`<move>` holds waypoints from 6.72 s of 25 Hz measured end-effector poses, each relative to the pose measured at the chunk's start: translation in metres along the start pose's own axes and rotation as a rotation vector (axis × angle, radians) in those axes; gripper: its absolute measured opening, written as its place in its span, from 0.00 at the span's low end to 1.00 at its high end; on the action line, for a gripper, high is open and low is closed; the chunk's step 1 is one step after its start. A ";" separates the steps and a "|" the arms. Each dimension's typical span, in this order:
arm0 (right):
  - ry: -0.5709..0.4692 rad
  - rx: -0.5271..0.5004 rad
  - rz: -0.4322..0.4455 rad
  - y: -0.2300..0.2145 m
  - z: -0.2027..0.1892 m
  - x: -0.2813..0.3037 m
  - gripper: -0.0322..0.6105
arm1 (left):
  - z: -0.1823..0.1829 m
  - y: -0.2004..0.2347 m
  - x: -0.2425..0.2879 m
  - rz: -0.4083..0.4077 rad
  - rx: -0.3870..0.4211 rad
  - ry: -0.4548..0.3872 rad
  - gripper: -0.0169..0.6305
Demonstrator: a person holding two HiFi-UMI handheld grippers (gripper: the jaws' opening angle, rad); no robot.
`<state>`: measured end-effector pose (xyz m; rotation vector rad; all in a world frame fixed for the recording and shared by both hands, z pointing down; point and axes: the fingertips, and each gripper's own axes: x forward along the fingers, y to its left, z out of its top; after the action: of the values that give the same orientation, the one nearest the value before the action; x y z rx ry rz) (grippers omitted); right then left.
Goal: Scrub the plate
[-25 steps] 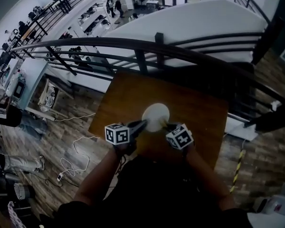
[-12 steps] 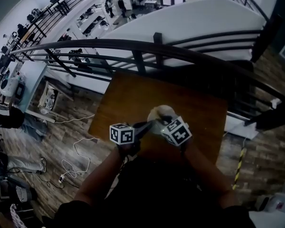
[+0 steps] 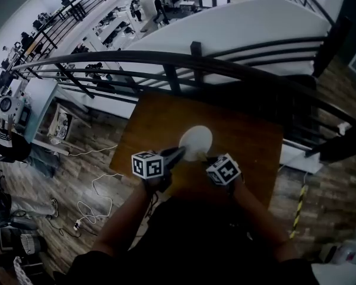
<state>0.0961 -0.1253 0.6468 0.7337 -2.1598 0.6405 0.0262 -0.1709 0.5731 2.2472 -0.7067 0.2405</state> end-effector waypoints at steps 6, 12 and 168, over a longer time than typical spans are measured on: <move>-0.083 0.082 -0.102 -0.046 0.021 -0.024 0.14 | -0.021 -0.009 0.004 -0.019 -0.023 0.045 0.07; -0.163 -0.014 -0.093 -0.021 0.061 -0.037 0.14 | -0.023 -0.020 0.017 -0.052 -0.057 0.038 0.07; 0.181 -0.400 0.438 0.061 0.135 -0.165 0.14 | 0.080 -0.114 -0.046 0.232 2.288 0.100 0.06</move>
<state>0.0795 -0.1196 0.4254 -0.0128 -2.1935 0.4450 0.0477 -0.1448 0.4304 3.9699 -0.5510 2.1218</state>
